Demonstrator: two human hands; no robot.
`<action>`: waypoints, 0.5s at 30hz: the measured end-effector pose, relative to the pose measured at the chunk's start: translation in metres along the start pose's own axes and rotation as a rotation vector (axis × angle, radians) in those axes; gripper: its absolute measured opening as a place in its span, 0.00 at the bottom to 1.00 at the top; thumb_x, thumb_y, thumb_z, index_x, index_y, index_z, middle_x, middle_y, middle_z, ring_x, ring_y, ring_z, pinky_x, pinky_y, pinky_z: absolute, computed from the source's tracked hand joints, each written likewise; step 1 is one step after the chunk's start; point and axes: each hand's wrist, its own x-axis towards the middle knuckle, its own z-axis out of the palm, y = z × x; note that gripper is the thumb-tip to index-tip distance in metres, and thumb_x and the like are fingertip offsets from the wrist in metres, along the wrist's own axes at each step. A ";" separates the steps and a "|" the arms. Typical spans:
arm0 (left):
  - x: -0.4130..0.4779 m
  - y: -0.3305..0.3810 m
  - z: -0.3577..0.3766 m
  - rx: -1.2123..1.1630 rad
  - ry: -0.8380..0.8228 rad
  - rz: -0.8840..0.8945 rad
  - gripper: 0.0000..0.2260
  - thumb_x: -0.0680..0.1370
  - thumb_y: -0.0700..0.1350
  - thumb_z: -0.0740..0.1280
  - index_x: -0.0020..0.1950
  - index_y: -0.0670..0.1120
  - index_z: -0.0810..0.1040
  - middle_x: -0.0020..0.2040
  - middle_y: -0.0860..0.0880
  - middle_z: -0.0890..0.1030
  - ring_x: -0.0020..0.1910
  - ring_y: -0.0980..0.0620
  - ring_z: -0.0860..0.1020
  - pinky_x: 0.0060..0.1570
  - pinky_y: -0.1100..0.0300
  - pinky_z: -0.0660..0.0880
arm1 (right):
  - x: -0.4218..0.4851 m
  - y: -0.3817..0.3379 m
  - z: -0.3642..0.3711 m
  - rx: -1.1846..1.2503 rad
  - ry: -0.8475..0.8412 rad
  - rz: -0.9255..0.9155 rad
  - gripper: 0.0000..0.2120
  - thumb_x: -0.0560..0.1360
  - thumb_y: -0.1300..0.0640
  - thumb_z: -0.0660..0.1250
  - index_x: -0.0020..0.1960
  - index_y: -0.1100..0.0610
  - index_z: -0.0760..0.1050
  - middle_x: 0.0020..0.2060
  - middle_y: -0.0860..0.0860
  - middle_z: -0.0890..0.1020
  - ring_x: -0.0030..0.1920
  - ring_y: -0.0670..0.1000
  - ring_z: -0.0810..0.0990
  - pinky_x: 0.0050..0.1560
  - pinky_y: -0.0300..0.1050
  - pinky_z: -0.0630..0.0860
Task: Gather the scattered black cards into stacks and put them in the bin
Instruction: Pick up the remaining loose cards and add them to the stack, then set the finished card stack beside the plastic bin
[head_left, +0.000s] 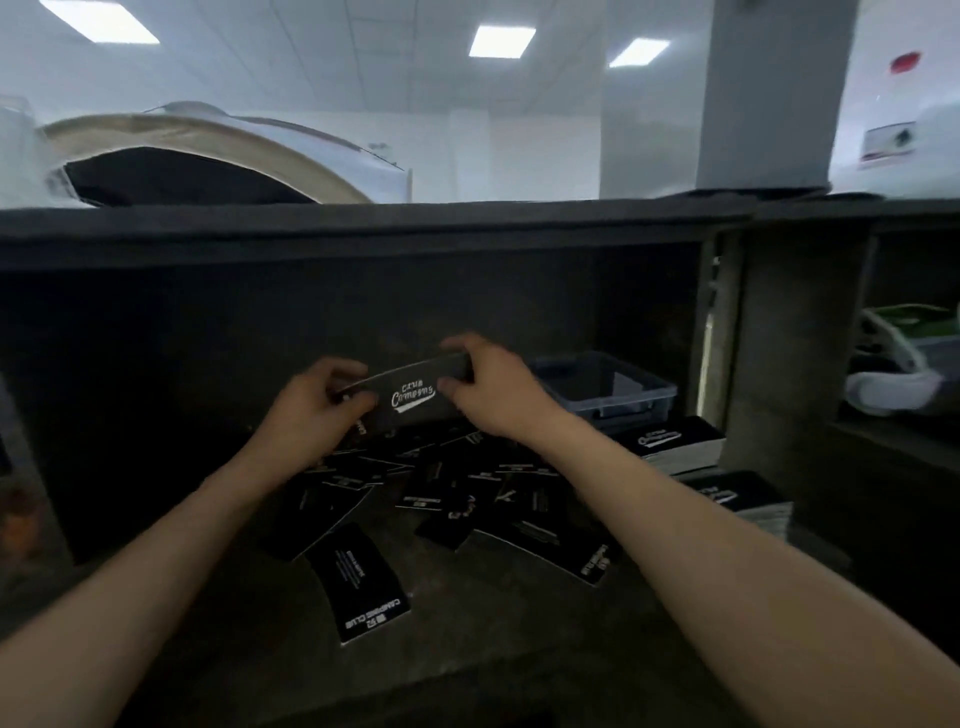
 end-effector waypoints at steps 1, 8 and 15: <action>-0.003 0.018 0.008 -0.149 -0.033 -0.073 0.08 0.77 0.39 0.72 0.56 0.45 0.80 0.48 0.47 0.83 0.42 0.53 0.81 0.39 0.62 0.78 | -0.009 0.005 -0.023 0.019 0.035 0.030 0.22 0.73 0.50 0.69 0.65 0.50 0.73 0.56 0.51 0.81 0.58 0.52 0.78 0.52 0.39 0.71; -0.053 0.113 0.107 -0.367 -0.392 -0.280 0.05 0.76 0.40 0.73 0.51 0.47 0.83 0.46 0.47 0.86 0.40 0.53 0.83 0.35 0.62 0.76 | -0.105 0.077 -0.148 0.096 0.119 0.402 0.27 0.66 0.45 0.75 0.62 0.52 0.74 0.52 0.50 0.81 0.51 0.50 0.81 0.54 0.51 0.79; -0.072 0.145 0.173 -0.172 -0.379 -0.239 0.09 0.72 0.44 0.77 0.45 0.49 0.78 0.41 0.47 0.83 0.38 0.49 0.83 0.33 0.58 0.81 | -0.153 0.115 -0.171 -0.024 0.188 0.562 0.25 0.67 0.43 0.72 0.61 0.51 0.73 0.44 0.45 0.78 0.44 0.47 0.79 0.43 0.44 0.76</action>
